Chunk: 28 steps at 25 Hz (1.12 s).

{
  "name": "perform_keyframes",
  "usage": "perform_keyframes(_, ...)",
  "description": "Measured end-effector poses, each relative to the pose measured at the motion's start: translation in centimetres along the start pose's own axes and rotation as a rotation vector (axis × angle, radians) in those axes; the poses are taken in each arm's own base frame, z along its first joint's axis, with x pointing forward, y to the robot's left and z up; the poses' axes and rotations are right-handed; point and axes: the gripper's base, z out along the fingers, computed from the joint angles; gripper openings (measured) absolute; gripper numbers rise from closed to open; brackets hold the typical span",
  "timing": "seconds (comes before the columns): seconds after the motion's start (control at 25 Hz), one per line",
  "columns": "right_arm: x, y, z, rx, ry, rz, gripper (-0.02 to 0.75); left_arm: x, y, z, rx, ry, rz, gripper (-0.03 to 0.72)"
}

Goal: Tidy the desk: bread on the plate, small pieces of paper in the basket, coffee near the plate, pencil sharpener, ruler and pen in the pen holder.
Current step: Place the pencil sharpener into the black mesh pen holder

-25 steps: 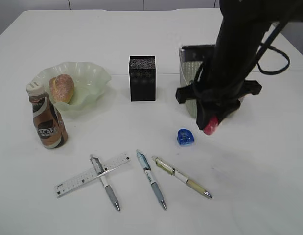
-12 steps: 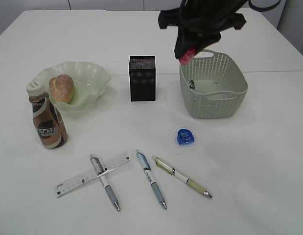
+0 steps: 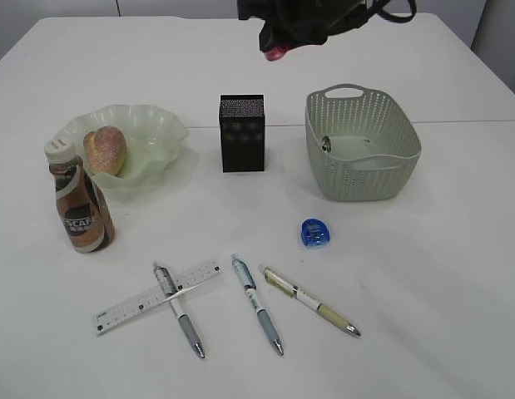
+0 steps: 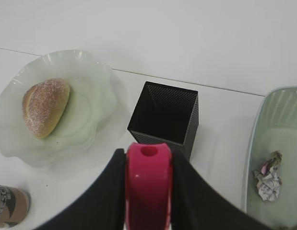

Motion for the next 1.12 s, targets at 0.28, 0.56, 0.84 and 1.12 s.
perform_keyframes(0.28,0.5,-0.1,3.5,-0.008,-0.080,-0.044,0.181,0.0,0.0,0.0,0.000,0.000,0.000,0.433)
perform_keyframes(0.56,0.5,-0.1,5.3,-0.014,-0.173,-0.080,0.181,0.0,0.0,0.0,-0.003,0.000,0.001,0.426)
perform_keyframes(0.84,1.6,-0.4,7.8,-0.012,-0.172,-0.072,0.181,0.0,0.0,0.0,-0.003,0.000,0.001,0.424)
perform_keyframes(1.12,1.7,-0.5,8.6,-0.014,-0.213,-0.074,0.181,0.0,0.0,0.0,-0.003,0.000,0.001,0.424)
